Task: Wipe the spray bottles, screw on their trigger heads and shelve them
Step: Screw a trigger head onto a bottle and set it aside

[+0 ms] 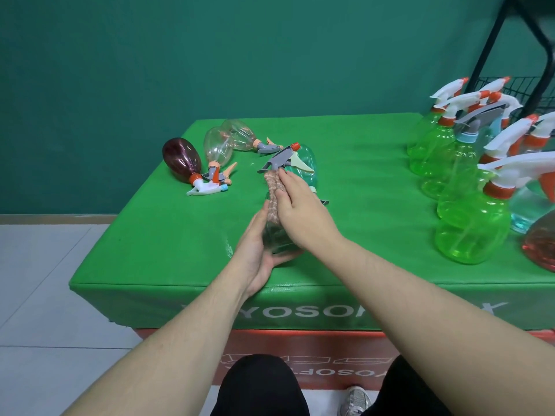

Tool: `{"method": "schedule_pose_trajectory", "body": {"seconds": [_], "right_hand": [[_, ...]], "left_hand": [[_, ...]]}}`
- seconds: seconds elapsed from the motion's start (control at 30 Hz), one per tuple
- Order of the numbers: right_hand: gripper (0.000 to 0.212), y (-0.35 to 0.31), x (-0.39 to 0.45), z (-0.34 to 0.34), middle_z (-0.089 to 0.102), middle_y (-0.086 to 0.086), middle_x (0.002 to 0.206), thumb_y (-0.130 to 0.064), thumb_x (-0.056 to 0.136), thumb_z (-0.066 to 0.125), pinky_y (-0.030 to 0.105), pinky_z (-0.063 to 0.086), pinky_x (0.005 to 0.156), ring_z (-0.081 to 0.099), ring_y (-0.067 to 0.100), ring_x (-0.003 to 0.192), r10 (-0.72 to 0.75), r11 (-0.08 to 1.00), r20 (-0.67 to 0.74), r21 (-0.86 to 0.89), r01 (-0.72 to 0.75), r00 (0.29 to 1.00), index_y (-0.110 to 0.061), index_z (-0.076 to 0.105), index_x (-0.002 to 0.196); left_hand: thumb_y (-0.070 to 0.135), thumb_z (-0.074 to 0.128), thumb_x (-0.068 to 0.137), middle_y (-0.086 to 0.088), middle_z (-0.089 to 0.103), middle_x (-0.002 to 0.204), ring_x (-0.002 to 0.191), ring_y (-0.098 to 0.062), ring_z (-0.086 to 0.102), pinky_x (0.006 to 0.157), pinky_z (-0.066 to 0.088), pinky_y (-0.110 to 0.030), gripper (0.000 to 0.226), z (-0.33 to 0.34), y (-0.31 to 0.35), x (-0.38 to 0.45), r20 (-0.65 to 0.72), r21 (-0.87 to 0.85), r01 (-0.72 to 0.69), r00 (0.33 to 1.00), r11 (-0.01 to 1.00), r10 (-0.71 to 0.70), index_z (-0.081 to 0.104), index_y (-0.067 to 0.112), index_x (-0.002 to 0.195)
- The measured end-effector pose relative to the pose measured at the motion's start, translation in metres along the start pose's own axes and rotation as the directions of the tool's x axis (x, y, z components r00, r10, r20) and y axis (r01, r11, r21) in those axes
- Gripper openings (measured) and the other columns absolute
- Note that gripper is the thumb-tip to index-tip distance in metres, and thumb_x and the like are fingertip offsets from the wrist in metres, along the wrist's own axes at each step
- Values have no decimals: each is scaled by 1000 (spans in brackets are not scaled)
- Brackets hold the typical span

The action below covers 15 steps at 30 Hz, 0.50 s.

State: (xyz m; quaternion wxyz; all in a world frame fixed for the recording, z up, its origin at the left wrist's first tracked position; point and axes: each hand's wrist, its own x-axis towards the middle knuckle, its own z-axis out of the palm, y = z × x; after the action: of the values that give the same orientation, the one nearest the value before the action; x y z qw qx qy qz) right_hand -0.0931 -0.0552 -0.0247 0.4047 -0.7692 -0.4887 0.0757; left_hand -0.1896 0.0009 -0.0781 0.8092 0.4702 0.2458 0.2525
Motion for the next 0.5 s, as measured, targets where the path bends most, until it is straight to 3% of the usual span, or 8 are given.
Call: {"method": "schedule_pose_trajectory", "body": {"seconds": [0.17, 0.33, 0.5], "right_hand": [[50, 5, 1, -2, 41, 7, 156, -31, 108, 32, 35, 30, 115, 38, 21, 143, 112, 990, 7, 83, -112, 994, -24, 31, 158], [51, 8, -18, 2, 40, 8, 155, -28, 107, 32, 38, 27, 120, 36, 20, 144, -19, 999, -22, 33, 20, 1000, -14, 32, 157], [60, 17, -44, 9, 17, -2, 168, -40, 102, 20, 48, 21, 123, 18, 17, 153, -118, 979, -14, -172, 113, 993, -21, 23, 160]], "left_hand": [[56, 60, 81, -20, 73, 120, 100, -29, 76, 70, 62, -37, 77, -1, -2, 1, 0, 9, 9, 1000, 1000, -9, 55, 12, 144], [57, 60, 83, -14, 72, 128, 102, -25, 75, 74, 61, -40, 69, 0, 0, 0, 13, -31, -2, 1000, 1000, 2, 58, 21, 143], [52, 55, 95, -8, 69, 134, 117, -23, 70, 77, 62, -37, 58, 2, 0, 1, -23, -72, -11, 1000, 997, 9, 57, 22, 144]]}}
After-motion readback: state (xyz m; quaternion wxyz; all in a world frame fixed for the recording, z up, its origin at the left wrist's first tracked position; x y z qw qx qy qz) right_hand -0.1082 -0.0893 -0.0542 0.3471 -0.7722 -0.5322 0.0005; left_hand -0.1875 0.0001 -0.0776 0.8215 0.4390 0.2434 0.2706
